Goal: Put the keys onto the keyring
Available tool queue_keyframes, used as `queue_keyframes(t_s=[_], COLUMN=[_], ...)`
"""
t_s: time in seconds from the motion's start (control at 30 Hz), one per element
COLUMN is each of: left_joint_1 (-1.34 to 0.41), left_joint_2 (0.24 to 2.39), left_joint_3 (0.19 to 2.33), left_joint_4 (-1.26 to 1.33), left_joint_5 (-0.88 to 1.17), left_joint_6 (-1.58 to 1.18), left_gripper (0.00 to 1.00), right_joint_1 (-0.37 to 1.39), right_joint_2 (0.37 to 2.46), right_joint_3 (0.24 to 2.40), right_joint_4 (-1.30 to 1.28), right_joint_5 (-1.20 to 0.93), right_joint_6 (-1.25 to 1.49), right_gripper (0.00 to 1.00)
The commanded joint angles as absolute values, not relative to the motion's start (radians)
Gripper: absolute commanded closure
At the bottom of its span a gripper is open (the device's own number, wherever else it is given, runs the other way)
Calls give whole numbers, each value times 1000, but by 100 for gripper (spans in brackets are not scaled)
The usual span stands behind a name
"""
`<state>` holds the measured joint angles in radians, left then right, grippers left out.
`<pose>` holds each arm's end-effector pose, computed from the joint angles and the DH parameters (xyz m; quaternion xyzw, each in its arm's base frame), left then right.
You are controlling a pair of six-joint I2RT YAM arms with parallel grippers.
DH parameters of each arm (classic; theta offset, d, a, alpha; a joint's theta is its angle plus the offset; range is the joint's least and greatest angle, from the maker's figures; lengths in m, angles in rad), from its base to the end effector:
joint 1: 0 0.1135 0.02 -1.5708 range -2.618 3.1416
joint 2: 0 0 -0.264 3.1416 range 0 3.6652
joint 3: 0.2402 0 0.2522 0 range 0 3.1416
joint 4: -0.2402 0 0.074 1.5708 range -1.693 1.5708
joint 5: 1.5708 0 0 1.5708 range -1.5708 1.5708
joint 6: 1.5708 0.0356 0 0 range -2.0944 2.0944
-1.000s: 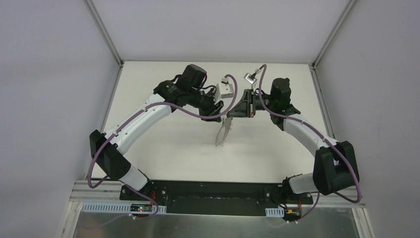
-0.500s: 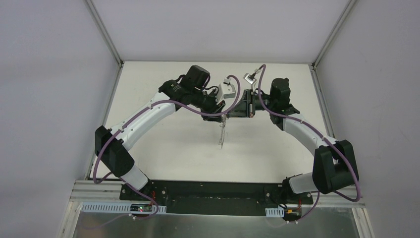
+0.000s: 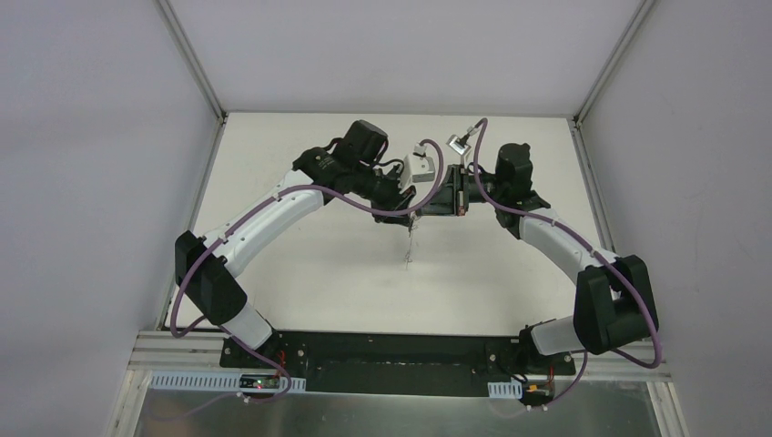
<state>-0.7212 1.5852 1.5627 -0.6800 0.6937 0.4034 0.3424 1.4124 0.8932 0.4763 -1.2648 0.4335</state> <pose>0.2459 -0.2465 0.3664 0.5758 0.6456 -0.3671 0.3418 0.2763 0.1345 0.3011 -0.3819 0.6005 0.6062 0.3551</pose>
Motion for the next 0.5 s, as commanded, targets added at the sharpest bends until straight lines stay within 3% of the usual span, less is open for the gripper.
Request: queue_keyframes(t_s=[0.0,0.2,0.47], left_joint_1=[-730,-732,-735], left_joint_2=[1577,1586,1588], left_joint_3=[1596,1608,1609], left_joint_4=[-694,-706,-713], left_joint_5=[735,758,756], left_joint_6=[433,442,444], left_gripper=[84,99,100], right_joint_1=[337,337,336], right_joint_2=[1411,1412,1407], right_joint_3=[920,920,917], right_joint_4=[532,532,530], right_joint_5=[-1283,-1282,-1261], right_joint_6=[439,439,440], right_gripper=[100,100,100])
